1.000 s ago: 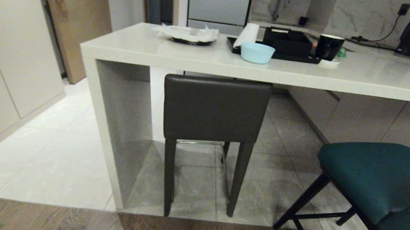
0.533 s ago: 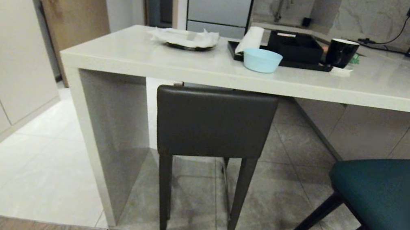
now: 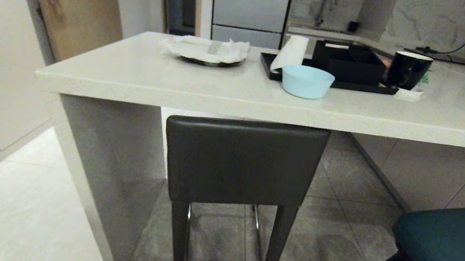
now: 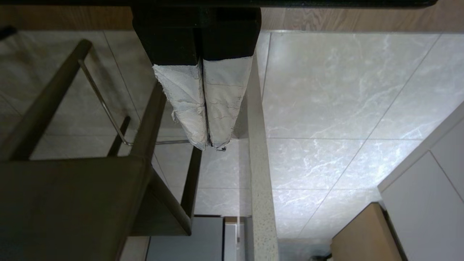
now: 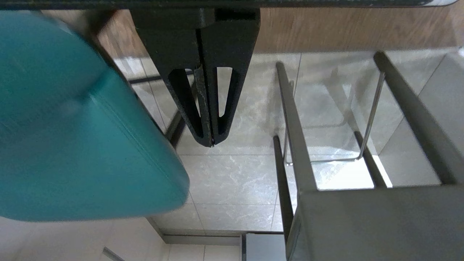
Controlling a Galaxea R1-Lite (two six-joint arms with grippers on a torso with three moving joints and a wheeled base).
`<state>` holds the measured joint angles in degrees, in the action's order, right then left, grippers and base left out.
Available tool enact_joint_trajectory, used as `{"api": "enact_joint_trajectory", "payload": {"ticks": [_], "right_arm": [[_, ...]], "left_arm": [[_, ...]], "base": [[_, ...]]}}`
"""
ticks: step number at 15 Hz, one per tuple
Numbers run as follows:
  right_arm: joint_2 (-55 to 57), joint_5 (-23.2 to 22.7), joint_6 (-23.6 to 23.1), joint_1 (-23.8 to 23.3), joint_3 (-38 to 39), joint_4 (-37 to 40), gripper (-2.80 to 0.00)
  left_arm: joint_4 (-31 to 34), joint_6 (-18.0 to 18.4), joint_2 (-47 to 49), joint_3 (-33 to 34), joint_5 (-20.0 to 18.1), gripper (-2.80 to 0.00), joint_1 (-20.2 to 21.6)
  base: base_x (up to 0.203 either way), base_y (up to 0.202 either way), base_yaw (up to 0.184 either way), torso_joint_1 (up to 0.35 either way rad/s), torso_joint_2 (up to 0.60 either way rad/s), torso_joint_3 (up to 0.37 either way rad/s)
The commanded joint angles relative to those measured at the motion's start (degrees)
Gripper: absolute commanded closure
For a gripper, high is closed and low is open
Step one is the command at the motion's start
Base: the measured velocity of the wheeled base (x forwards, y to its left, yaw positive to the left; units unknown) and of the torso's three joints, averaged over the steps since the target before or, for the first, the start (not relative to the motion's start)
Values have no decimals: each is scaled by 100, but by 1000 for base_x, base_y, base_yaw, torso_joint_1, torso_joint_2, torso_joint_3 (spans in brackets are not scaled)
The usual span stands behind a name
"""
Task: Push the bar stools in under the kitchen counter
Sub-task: Pull the gray chair out from under the dining table
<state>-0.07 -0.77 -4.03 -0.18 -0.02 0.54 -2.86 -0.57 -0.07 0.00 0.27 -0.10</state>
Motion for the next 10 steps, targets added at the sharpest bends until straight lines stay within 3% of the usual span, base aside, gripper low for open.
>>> {"api": "enact_joint_trajectory", "payload": {"ticks": [1, 10], "right_arm": [[7, -2, -1, 1, 2, -1, 0], [7, -2, 7, 1, 2, -1, 0]], "left_arm": [[-4, 2, 7, 105, 8, 0, 1], [-4, -4, 7, 105, 8, 0, 1]], "base": [[196, 0, 2, 7, 2, 2], [184, 0, 3, 3, 3, 3]]}}
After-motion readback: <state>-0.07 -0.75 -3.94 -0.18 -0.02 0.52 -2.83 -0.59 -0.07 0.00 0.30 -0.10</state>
